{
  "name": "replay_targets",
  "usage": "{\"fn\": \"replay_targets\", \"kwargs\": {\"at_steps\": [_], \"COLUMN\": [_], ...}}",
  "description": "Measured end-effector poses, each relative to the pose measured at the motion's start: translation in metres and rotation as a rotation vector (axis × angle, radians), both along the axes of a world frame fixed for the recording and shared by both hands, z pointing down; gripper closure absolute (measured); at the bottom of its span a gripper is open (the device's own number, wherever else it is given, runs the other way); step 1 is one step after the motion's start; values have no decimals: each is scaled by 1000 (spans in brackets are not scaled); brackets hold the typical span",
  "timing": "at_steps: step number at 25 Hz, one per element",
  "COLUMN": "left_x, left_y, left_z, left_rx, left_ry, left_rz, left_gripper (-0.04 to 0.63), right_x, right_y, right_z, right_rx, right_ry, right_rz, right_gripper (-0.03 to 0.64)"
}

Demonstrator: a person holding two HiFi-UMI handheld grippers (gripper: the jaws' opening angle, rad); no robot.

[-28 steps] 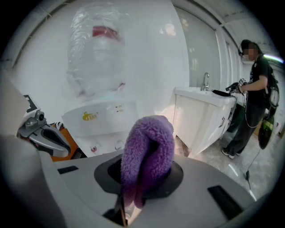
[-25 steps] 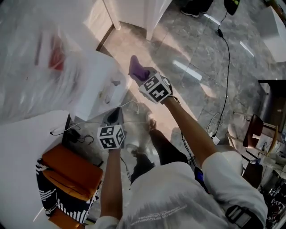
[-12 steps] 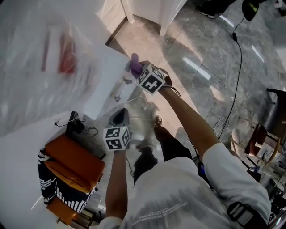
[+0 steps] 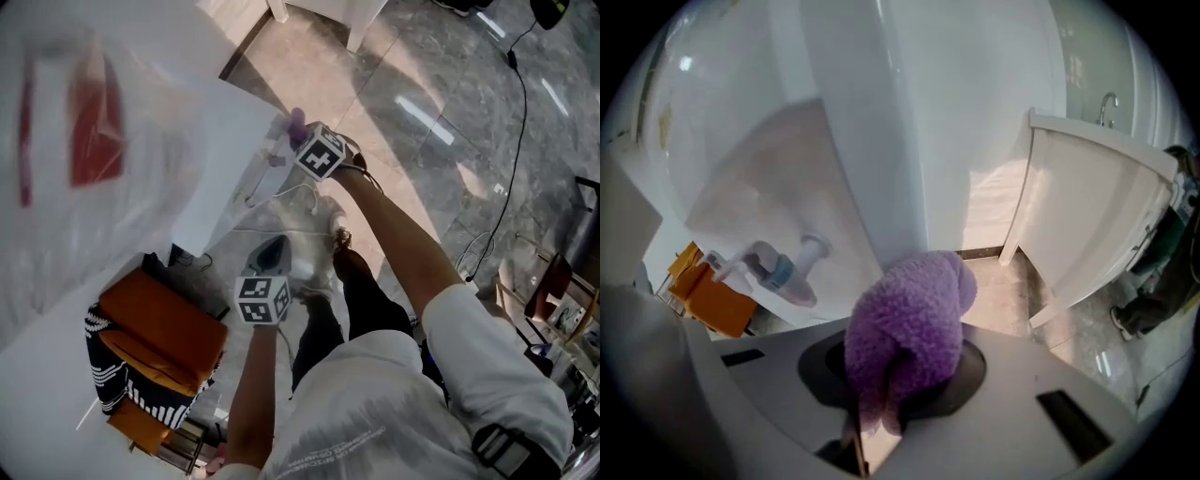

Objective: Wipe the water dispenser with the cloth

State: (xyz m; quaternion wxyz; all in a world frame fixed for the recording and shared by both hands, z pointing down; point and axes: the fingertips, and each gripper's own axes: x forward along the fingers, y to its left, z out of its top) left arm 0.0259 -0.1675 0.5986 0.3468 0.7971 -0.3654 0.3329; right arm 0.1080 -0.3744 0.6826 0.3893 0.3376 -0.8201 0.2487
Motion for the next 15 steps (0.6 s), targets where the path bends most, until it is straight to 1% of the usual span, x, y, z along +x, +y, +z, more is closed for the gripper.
{"fn": "replay_targets", "kwargs": {"at_steps": [3, 5, 9, 11, 15], "left_x": [3, 5, -3, -10, -24], "left_y": [5, 6, 5, 2, -7], "left_z": [19, 30, 59, 77, 109], "left_rx": [-19, -20, -25, -26, -30], "left_ry": [-5, -2, 2, -1, -13], "left_rz": [1, 5, -12, -32, -72], "left_gripper": [578, 578, 578, 577, 577], "right_x": [5, 4, 3, 8, 11], "right_y": [9, 10, 7, 3, 2], "right_z": [41, 64, 110, 128, 156], "right_rx": [-94, -115, -112, -92, -30], "right_ry": [-51, -86, -73, -48, 18], "right_rz": [63, 80, 76, 57, -36], "right_gripper": [554, 554, 554, 554, 554]}}
